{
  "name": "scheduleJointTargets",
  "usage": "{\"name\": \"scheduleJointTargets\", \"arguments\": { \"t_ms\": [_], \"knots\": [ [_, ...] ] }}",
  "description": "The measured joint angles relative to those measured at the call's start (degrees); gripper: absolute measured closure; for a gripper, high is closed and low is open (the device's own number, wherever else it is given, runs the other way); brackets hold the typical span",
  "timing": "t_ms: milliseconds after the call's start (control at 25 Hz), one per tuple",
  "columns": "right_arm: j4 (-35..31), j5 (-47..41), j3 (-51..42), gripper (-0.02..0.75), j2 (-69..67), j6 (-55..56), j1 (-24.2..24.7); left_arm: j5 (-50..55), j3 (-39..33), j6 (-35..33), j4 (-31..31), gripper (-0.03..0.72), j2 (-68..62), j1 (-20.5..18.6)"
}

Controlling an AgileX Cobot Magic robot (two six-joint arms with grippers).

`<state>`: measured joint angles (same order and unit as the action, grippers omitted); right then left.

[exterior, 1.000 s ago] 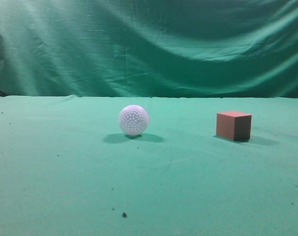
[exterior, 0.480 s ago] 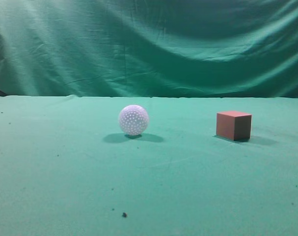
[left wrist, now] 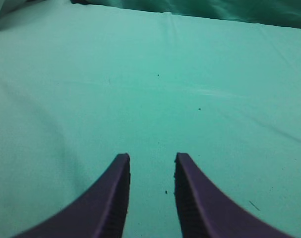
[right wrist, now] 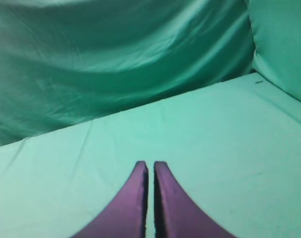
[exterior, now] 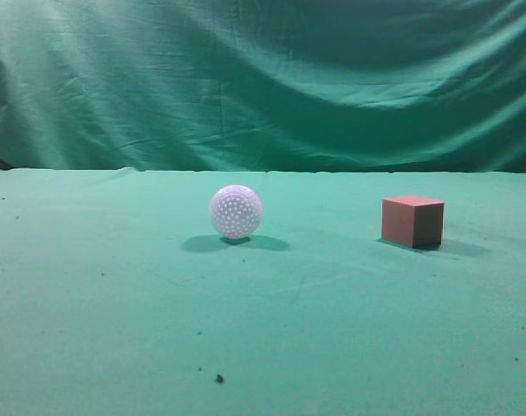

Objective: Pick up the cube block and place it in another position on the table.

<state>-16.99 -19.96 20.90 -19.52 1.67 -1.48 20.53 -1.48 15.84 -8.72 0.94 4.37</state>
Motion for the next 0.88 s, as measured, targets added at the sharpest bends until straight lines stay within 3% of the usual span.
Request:
{"name": "scheduleJointTargets", "arguments": {
  "t_ms": [160,400,680,880],
  "knots": [
    [-2.3,-1.1,0.1,0.738,-3.4,-1.4,0.0,0.0,0.0,0.0,0.0,0.426,0.0,0.0],
    [-6.2,-14.0,4.8,0.738,-9.8,-18.6,-5.2,0.0,0.0,0.0,0.0,0.426,0.0,0.0],
    [-5.5,-22.0,13.4,0.738,-26.3,-26.7,-18.1,0.0,0.0,0.0,0.0,0.426,0.0,0.0],
    [4.1,-26.1,21.9,0.738,-41.8,-18.1,-26.3,0.0,0.0,0.0,0.0,0.426,0.0,0.0]
  ]
}}
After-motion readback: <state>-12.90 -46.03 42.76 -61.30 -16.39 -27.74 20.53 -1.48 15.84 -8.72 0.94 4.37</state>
